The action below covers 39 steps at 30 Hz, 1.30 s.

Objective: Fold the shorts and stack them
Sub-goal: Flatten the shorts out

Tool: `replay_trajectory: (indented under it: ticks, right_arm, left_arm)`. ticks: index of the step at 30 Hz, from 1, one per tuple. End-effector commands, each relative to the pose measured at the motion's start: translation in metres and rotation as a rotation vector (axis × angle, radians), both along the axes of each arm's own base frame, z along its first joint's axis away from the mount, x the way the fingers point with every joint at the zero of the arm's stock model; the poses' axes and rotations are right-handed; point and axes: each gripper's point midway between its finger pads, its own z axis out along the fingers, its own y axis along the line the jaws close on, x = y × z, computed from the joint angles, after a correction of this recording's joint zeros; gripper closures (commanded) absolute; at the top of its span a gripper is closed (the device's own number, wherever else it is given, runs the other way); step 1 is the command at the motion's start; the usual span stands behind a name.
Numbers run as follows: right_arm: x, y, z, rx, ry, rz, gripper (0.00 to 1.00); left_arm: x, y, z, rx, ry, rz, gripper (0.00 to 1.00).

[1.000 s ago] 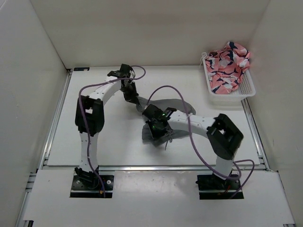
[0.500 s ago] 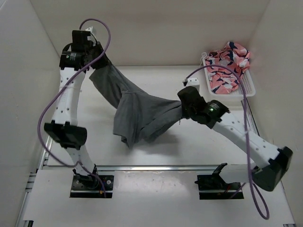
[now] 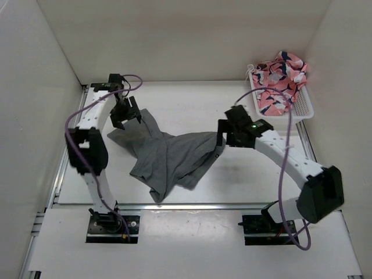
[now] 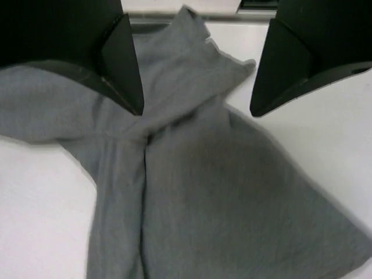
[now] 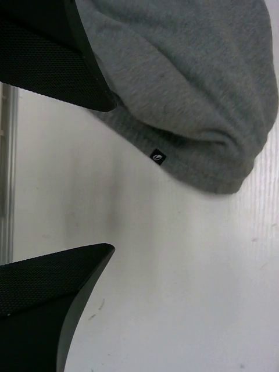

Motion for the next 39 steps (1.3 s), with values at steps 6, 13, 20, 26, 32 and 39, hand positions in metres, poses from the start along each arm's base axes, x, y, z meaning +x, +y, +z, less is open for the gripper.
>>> replay_trajectory:
  ticks: [6, 13, 20, 26, 32, 39]
  right_arm:
    - [-0.091, 0.078, 0.003, 0.233, 0.096, 0.303, 0.05]
    - [-0.144, 0.146, -0.045, 0.089, 0.156, 0.636, 0.00]
    - [-0.136, 0.163, -0.087, 0.019, 0.184, 0.666, 0.19]
    - [-0.104, 0.155, -0.099, -0.057, 0.122, 0.548, 0.72]
    - [-0.070, 0.080, -0.069, -0.063, 0.067, 0.321, 1.00]
    - [-0.033, -0.015, -0.029, -0.184, -0.036, 0.074, 1.00]
  left_arm:
    - [-0.160, -0.058, 0.020, -0.232, -0.064, -0.024, 0.28]
    - [-0.246, -0.109, -0.053, -0.314, 0.168, -0.128, 0.23]
    - [-0.244, -0.118, -0.078, -0.262, 0.201, -0.130, 0.08]
    - [-0.218, -0.114, -0.075, -0.227, 0.160, -0.109, 0.82]
    - [-0.191, -0.076, -0.066, -0.187, 0.112, -0.013, 0.90]
    - [-0.122, -0.023, 0.006, -0.156, -0.073, 0.100, 0.90]
